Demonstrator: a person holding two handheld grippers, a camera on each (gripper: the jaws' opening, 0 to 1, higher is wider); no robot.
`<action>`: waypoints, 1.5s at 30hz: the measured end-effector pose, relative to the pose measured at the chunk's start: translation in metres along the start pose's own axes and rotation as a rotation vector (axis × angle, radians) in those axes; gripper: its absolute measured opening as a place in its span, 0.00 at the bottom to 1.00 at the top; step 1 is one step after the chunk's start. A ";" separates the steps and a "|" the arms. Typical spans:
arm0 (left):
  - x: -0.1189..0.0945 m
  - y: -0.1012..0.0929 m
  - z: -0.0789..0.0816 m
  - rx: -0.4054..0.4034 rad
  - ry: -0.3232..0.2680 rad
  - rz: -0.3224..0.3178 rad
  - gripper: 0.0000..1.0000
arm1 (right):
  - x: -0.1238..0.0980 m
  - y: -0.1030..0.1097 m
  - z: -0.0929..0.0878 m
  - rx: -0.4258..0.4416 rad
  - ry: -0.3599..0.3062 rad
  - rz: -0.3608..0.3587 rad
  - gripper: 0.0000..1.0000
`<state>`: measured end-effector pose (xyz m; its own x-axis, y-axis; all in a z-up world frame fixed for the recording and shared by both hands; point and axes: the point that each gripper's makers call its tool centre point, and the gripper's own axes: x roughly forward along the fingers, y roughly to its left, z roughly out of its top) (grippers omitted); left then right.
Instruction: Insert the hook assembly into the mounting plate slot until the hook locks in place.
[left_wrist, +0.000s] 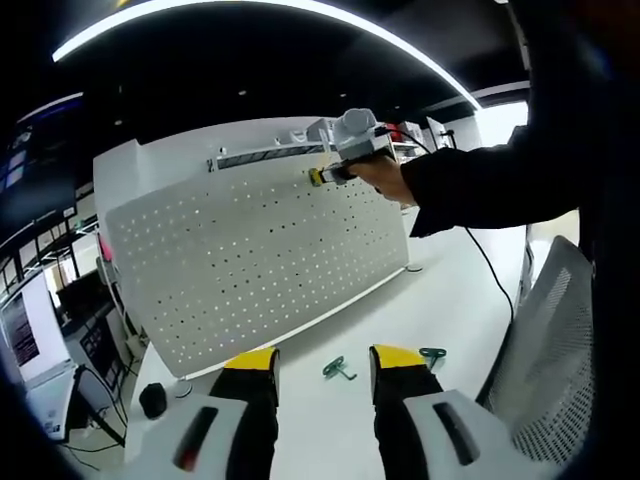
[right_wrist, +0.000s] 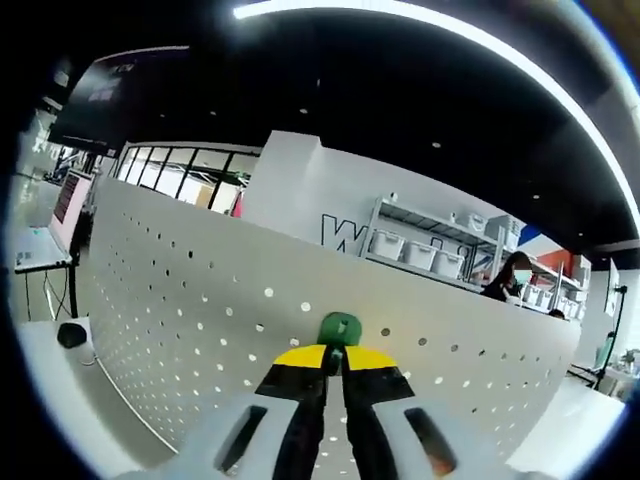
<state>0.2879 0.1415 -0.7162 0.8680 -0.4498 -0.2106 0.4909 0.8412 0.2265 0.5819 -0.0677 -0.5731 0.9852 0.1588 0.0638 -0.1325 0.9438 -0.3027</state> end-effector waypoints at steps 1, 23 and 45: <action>0.000 0.000 0.000 0.000 -0.002 0.002 0.37 | 0.000 0.000 0.000 -0.003 0.001 0.002 0.03; 0.000 -0.003 0.000 0.008 -0.001 -0.013 0.37 | -0.047 -0.001 0.007 0.008 -0.021 0.047 0.28; 0.002 -0.009 -0.006 0.032 0.036 -0.038 0.37 | -0.134 0.007 -0.009 0.078 -0.019 0.119 0.31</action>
<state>0.2850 0.1343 -0.7244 0.8458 -0.4696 -0.2533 0.5260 0.8134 0.2482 0.4497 -0.0852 -0.5928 0.9598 0.2760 0.0504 -0.2573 0.9375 -0.2344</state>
